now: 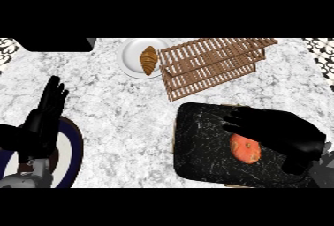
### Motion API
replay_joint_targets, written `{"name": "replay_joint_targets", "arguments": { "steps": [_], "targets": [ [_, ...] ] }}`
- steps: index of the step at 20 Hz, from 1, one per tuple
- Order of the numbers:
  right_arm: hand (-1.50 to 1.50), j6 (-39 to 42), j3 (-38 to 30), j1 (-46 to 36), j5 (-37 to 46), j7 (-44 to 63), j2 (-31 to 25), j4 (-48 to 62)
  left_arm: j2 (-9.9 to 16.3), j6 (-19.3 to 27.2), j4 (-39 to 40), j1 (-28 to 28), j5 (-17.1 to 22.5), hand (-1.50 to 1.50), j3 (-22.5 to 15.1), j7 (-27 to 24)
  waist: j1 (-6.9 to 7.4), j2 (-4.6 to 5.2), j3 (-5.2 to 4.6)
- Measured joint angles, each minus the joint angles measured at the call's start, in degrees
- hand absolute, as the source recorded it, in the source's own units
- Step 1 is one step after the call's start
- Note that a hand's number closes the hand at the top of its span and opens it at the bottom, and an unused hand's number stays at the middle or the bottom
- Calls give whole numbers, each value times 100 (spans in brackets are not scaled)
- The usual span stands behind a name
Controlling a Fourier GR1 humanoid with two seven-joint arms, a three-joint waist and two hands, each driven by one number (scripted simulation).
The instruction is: Pick the squash from the tray and place it in the tiered shelf
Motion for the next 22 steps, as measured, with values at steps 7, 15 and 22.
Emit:
{"name": "replay_joint_targets", "arguments": {
  "steps": [7, 15, 22],
  "targets": [
    [-150, -151, -51, 72, 529, -292, 488, 400, -166, -134, 63, -101, -161, 0, 124, 44, -7, -1, 1],
    [-150, -538, -57, 79, 1067, -711, 1009, 1030, -244, -370, 88, -77, -210, 0, 347, 32, -3, 0, 0],
    [150, -679, -73, 139, 1577, -913, 1272, 1465, -383, -440, 27, -122, -335, 0, 441, 152, -5, -15, -19]
  ]
}}
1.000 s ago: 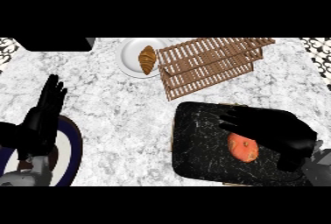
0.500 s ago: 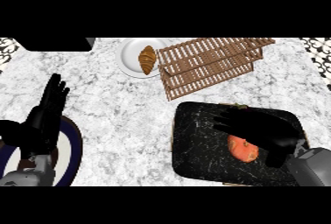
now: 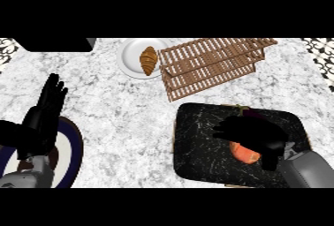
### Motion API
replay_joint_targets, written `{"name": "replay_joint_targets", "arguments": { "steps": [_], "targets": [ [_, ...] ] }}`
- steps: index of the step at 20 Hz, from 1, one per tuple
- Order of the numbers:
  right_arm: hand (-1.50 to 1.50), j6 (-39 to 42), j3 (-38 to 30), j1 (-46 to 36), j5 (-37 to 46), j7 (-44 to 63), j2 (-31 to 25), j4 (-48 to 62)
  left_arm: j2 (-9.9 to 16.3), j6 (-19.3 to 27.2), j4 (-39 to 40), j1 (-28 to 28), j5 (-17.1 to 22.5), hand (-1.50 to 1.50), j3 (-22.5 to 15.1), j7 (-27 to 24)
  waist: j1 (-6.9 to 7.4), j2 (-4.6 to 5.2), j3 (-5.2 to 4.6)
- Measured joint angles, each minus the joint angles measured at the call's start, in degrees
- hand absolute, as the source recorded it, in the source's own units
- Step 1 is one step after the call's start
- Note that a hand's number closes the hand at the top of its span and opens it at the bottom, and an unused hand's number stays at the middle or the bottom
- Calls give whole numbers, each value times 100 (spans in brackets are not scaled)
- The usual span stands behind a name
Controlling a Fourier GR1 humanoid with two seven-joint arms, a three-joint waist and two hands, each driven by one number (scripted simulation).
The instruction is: Pick the squash from the tray and place it in the tiered shelf
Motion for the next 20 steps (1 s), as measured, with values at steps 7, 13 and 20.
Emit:
{"name": "replay_joint_targets", "arguments": {
  "steps": [7, 13, 20],
  "targets": [
    [150, -555, 64, -80, 478, -382, 76, 181, -44, -123, -33, 103, -42, 0, 94, -81, 4, -38, -48],
    [150, -524, -237, 40, 653, 413, 574, 116, -129, -57, -103, 125, -128, 0, 79, -33, -40, -57, -78],
    [150, -3, -740, 448, 852, 2508, 1695, -295, -121, -34, -3, 60, -143, 0, 131, -4, -147, -75, -105]
  ]
}}
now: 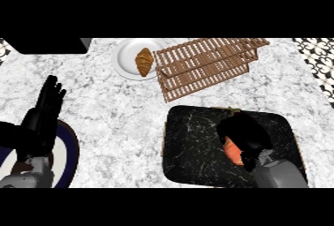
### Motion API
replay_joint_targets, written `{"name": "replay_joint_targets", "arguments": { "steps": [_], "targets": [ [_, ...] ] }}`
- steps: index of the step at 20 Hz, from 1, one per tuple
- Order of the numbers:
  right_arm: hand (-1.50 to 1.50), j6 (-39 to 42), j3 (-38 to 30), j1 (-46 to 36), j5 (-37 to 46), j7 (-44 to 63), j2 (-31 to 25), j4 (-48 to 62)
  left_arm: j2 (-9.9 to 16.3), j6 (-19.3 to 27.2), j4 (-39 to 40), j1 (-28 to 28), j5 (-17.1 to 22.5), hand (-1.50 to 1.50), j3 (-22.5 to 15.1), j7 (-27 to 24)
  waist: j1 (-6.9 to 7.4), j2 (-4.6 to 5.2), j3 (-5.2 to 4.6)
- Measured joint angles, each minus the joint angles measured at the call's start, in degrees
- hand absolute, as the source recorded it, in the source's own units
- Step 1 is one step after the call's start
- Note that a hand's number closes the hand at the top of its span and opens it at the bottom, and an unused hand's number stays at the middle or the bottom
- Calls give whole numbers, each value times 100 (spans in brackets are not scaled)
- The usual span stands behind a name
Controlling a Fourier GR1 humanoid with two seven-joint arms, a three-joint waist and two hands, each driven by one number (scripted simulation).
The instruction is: Pick the squash from the tray and place it in the tiered shelf
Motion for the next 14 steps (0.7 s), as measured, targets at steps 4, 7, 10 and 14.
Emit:
{"name": "replay_joint_targets", "arguments": {
  "steps": [4, 7, 10, 14],
  "targets": [
    [150, 396, -33, 289, -394, 634, 469, -640, 14, -9, -154, 33, -7, 0, -13, 92, 30, 20, 49],
    [150, 589, 7, 350, -1055, 1187, 710, -1317, 21, -51, -131, 56, 33, 0, 23, 71, 47, 38, 87],
    [150, 542, -43, 384, -1914, 1798, 827, -2014, -36, -1, -124, 32, -37, 0, -37, 63, 34, 42, 107],
    [150, 397, -178, 205, -2774, 2904, 895, -3009, -50, 17, -114, 35, -77, 0, -48, 73, 44, 43, 114]
  ]
}}
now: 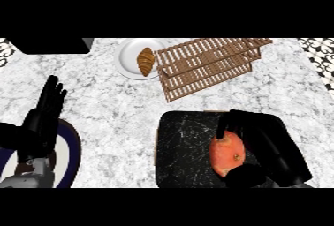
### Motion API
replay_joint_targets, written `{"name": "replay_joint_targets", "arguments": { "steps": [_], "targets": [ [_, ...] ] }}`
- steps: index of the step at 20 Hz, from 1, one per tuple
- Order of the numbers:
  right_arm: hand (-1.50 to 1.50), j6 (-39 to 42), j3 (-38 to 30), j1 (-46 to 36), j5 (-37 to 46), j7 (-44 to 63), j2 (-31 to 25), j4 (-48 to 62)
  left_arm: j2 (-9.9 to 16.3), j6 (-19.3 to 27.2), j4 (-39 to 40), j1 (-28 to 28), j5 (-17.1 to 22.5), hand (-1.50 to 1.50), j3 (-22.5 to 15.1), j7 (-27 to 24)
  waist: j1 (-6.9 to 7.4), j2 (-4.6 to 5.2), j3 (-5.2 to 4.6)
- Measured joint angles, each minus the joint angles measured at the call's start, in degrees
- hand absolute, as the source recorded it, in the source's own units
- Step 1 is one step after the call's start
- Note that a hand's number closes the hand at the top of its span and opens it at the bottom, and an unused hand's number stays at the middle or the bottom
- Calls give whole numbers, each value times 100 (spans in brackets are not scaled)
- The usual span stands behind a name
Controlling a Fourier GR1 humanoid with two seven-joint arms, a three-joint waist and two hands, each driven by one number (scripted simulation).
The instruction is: Pick the squash from the tray and place it in the tiered shelf
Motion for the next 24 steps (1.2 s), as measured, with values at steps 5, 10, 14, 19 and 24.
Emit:
{"name": "replay_joint_targets", "arguments": {
  "steps": [5, 10, 14, 19, 24],
  "targets": [
    [150, 135, -364, -845, -459, 1513, 30, -850, -26, -42, 17, -11, 10, 0, -2, -28, 54, 17, 1],
    [150, 482, -1103, -1880, -808, 2217, -97, -813, -62, -136, 46, 72, -19, 0, -13, -144, 87, 32, 5],
    [150, 350, -1515, -2455, -914, 2317, -232, -378, -129, -125, -18, 21, -55, 0, -30, -57, 102, 39, 6],
    [150, -284, -1774, -2842, -743, 1826, -437, 636, -158, -144, 25, -54, -118, 0, -17, -57, 120, 49, 8],
    [150, -1004, -1964, -3139, -621, 1177, -574, 1787, -164, -218, 159, -80, -91, 0, 71, -168, 137, 58, 10]
  ]
}}
